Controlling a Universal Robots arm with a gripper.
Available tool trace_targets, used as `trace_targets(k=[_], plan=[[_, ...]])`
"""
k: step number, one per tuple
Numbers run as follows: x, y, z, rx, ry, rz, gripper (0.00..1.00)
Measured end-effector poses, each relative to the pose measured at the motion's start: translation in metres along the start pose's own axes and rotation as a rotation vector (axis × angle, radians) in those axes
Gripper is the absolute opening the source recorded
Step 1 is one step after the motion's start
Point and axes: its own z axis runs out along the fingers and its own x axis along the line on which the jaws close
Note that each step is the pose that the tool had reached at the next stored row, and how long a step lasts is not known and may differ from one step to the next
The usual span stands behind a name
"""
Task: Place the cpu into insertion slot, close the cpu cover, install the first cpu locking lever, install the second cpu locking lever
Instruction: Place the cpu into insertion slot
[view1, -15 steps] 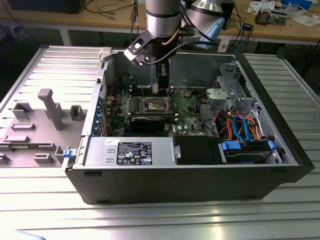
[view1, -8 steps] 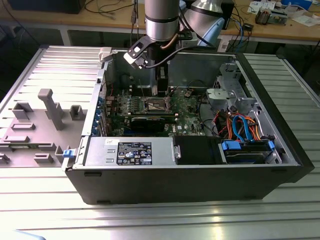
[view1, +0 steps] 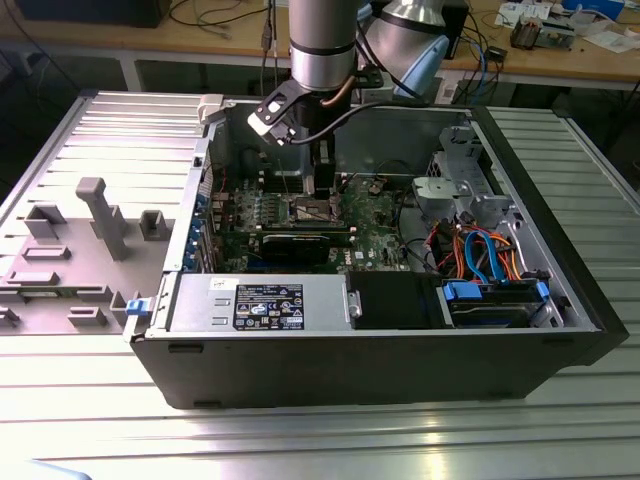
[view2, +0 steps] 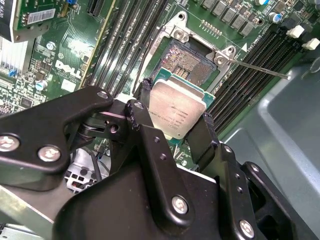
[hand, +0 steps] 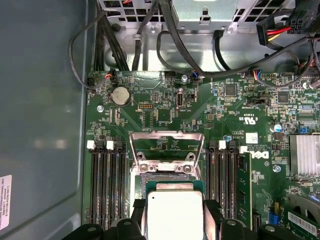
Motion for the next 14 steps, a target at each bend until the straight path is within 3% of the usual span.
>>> trace_targets(k=[14], plan=[[0.0000, -0.0003, 0.0043, 0.0002, -0.0002, 0.000, 0.54]])
